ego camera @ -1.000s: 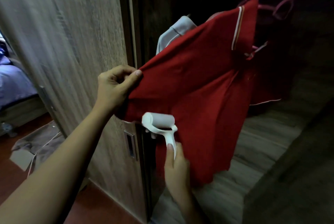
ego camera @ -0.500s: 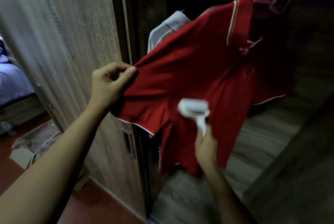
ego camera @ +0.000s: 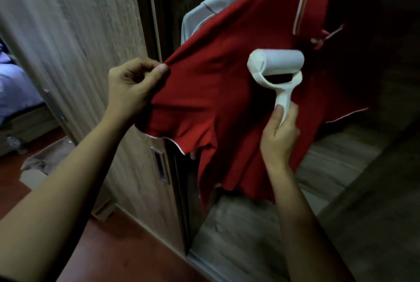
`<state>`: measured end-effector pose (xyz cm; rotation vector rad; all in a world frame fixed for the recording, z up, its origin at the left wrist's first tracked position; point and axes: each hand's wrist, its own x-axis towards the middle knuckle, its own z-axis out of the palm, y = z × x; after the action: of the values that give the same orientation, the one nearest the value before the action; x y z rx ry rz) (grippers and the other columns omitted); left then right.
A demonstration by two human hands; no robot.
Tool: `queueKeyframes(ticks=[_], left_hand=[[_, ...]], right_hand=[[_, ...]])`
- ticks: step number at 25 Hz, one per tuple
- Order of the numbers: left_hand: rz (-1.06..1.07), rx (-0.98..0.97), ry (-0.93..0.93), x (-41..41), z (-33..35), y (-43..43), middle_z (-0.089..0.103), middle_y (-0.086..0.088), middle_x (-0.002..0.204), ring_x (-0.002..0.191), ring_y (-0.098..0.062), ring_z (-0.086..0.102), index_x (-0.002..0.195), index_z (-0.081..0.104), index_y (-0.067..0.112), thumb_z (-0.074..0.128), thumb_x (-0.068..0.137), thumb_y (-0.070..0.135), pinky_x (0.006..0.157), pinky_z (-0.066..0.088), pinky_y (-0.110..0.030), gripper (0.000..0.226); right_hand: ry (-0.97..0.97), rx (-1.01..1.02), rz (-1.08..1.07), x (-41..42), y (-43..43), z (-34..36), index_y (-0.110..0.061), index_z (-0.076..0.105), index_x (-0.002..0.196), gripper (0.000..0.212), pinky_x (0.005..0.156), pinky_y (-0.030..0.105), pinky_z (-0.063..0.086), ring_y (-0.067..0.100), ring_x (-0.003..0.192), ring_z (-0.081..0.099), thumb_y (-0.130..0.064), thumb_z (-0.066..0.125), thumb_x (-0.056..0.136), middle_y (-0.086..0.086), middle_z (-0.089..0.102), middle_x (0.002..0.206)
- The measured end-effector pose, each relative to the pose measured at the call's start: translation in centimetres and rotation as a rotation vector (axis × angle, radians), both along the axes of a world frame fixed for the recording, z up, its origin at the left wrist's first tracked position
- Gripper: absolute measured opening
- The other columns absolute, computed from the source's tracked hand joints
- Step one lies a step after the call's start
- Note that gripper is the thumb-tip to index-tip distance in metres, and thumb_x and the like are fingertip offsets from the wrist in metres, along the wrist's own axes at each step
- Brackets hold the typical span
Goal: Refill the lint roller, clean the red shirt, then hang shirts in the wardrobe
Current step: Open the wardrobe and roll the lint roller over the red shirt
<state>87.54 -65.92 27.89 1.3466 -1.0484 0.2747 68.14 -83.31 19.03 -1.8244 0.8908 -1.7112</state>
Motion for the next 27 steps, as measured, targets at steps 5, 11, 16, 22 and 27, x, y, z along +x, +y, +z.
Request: queueKeyframes(ticks=[5, 11, 16, 22, 27], left_hand=[[0.005, 0.015, -0.009, -0.1, 0.1, 0.1, 0.061, 0.018, 0.055, 0.054, 0.002, 0.049, 0.071, 0.067, 0.034, 0.068, 0.082, 0.025, 0.054, 0.04, -0.016, 0.014], [0.011, 0.007, -0.052, 0.4, -0.1, 0.0, 0.06, 0.017, 0.056, 0.057, -0.009, 0.049, 0.071, 0.068, 0.034, 0.068, 0.082, 0.027, 0.054, 0.039, -0.02, 0.013], [0.003, 0.014, -0.045, 0.1, 0.2, 0.0, 0.059, 0.017, 0.054, 0.056, -0.005, 0.048, 0.07, 0.068, 0.035, 0.068, 0.082, 0.026, 0.053, 0.038, -0.02, 0.014], [-0.003, 0.024, -0.039, -0.3, 0.2, 0.2, 0.06, 0.019, 0.057, 0.059, -0.011, 0.05, 0.075, 0.066, 0.031, 0.067, 0.083, 0.025, 0.055, 0.04, -0.021, 0.009], [0.004, 0.009, -0.011, -0.2, 0.1, 0.1, 0.06, 0.017, 0.056, 0.058, -0.008, 0.05, 0.071, 0.068, 0.034, 0.068, 0.082, 0.029, 0.055, 0.039, -0.022, 0.012]], right_hand=[[0.314, 0.218, 0.041, 2.5, 1.5, -12.9, 0.001, 0.054, 0.109, 0.046, 0.049, 0.031, 0.034, 0.046, 0.063, 0.063, -0.037, 0.035, 0.092, 0.031, 0.066, 0.075], [0.976, 0.591, 0.072, 2.6, 0.2, -23.7, -0.01, 0.04, 0.136, 0.05, 0.08, 0.041, 0.048, 0.04, 0.098, 0.063, -0.04, 0.038, 0.096, 0.026, 0.066, 0.104], [0.732, 0.475, 0.061, 0.6, -1.4, -19.3, -0.002, 0.054, 0.119, 0.04, 0.068, 0.047, 0.049, 0.047, 0.082, 0.064, -0.033, 0.044, 0.095, 0.034, 0.065, 0.087], [0.307, 0.089, -0.008, -2.9, -3.6, -2.6, 0.002, 0.051, 0.11, 0.041, 0.058, 0.042, 0.044, 0.044, 0.067, 0.061, -0.031, 0.034, 0.093, 0.031, 0.064, 0.078], [0.233, 0.083, -0.024, -2.3, -4.6, -2.9, 0.001, 0.05, 0.11, 0.033, 0.06, 0.04, 0.043, 0.038, 0.07, 0.06, -0.026, 0.036, 0.097, 0.028, 0.062, 0.08]])
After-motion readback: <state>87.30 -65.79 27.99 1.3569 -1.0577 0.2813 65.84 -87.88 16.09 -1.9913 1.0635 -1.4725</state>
